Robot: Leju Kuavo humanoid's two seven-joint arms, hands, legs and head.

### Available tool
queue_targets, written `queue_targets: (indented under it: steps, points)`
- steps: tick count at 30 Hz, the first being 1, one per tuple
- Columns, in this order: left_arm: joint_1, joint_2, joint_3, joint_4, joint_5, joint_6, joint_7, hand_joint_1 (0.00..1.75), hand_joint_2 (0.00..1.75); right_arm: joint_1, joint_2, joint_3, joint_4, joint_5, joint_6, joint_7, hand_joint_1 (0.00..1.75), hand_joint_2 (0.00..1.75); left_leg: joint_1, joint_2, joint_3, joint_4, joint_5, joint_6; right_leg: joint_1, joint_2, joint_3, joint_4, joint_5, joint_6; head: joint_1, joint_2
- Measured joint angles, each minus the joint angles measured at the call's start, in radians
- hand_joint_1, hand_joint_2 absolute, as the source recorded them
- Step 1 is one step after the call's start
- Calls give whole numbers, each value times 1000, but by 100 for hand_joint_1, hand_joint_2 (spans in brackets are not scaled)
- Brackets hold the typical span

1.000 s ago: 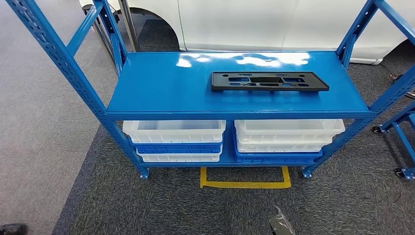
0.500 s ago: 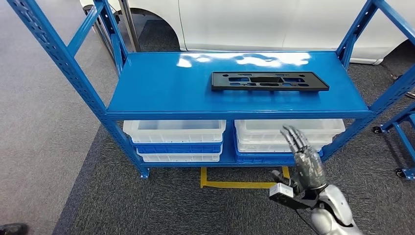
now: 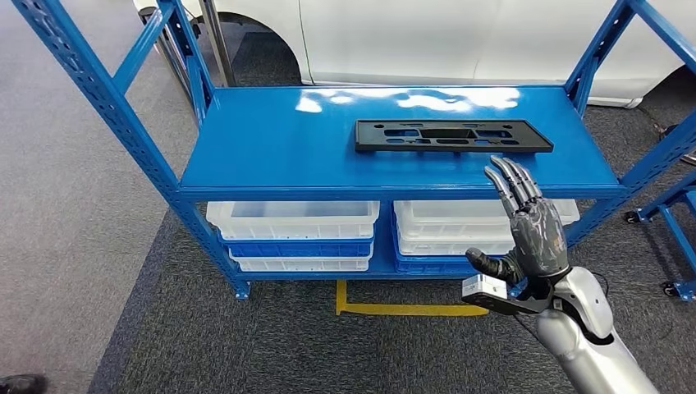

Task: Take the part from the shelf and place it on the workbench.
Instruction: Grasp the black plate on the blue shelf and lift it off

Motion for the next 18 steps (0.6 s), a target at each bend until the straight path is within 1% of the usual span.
queue_targets:
  steps: [2,5,10,14,18]
  points:
    - [0,-3,0,0,2,3,1,0,0,-5,0,5,0,25,-3,12,0,0,0,0,0,0,0,0,0,0,0,0,0,0,0,0]
    - [0,-10,0,0,8,10,2,0,0,-23,0,22,6,101,-14,54,0,0,0,0,-1,0,0,0,0,0,0,0,0,0,0,0]
    - [-2,-21,0,0,20,22,4,0,0,-80,0,88,58,236,-27,128,0,0,0,0,0,0,0,0,0,0,0,0,0,0,0,0]
    - [-3,-27,0,0,26,26,4,0,0,-115,0,136,106,243,-35,154,0,0,0,0,0,0,0,0,0,0,0,0,0,0,0,0]
    - [-3,-30,-1,0,33,27,4,0,0,-125,-6,156,130,235,-50,164,0,0,0,0,1,0,0,0,0,0,-1,0,0,0,0,0]
